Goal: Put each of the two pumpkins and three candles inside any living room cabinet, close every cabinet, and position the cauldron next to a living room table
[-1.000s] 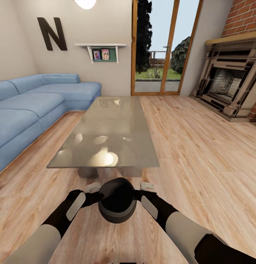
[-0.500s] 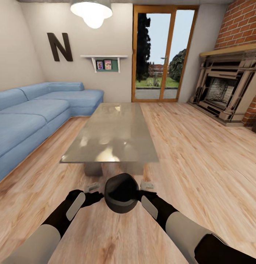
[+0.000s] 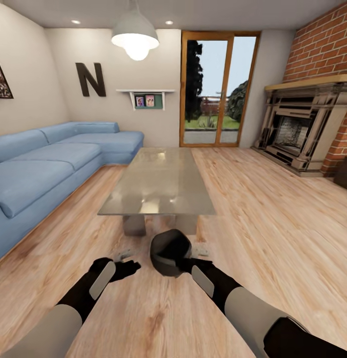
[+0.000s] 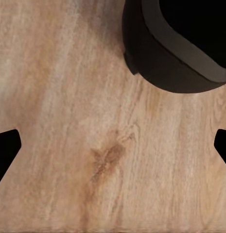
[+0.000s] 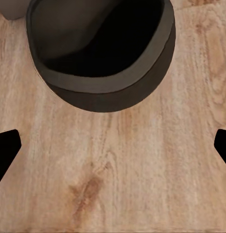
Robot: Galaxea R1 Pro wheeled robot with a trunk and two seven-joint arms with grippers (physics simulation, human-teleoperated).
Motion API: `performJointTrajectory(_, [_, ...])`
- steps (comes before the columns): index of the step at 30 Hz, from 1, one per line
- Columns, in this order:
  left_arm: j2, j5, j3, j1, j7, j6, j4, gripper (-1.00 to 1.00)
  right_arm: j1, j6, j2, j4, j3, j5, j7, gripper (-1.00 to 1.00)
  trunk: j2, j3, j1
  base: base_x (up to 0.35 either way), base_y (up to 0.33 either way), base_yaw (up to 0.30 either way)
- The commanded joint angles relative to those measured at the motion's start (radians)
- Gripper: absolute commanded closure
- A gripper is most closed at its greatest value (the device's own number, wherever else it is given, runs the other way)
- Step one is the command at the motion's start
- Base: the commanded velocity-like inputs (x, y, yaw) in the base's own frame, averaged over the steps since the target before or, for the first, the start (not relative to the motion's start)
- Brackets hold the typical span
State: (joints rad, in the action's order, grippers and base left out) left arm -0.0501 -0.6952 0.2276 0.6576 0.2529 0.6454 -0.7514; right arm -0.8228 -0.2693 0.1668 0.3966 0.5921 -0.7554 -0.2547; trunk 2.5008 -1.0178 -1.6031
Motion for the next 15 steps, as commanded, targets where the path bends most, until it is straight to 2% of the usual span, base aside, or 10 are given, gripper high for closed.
performJointTrajectory(1, [-0.002, -0.011, 0.006, 0.0, 0.009, 0.001, 0.0, -1.0, -0.001, -0.004, -0.001, 0.002, 0.008, -0.009, -0.009, -1.0, 0.0, 0.003, 0.001, -0.327, 0.094, 0.0])
performJointTrajectory(5, [-0.016, -0.009, 0.005, -0.002, 0.003, 0.0, 0.052, -1.0, -0.001, -0.024, -0.001, 0.002, 0.002, -0.01, -0.009, -1.0, -0.001, 0.018, 0.003, -0.327, 0.09, 0.0])
performJointTrajectory(7, [-0.026, -0.01, 0.007, -0.004, -0.001, -0.001, 0.092, -1.0, 0.0, -0.039, 0.0, 0.002, -0.002, -0.012, -0.009, -1.0, -0.014, 0.025, 0.01, -0.327, 0.088, 0.0])
performJointTrajectory(11, [-0.031, -0.01, 0.008, -0.008, -0.002, -0.01, 0.165, -1.0, 0.007, -0.047, 0.0, 0.002, -0.006, -0.028, -0.009, -1.0, -0.042, 0.037, 0.025, -0.327, 0.087, 0.0])
performJointTrajectory(15, [-0.027, -0.007, 0.011, -0.009, -0.003, -0.033, 0.265, -1.0, 0.061, -0.036, -0.003, 0.001, -0.009, -0.05, -0.009, -1.0, -0.07, 0.05, 0.041, -0.327, 0.082, 0.0])
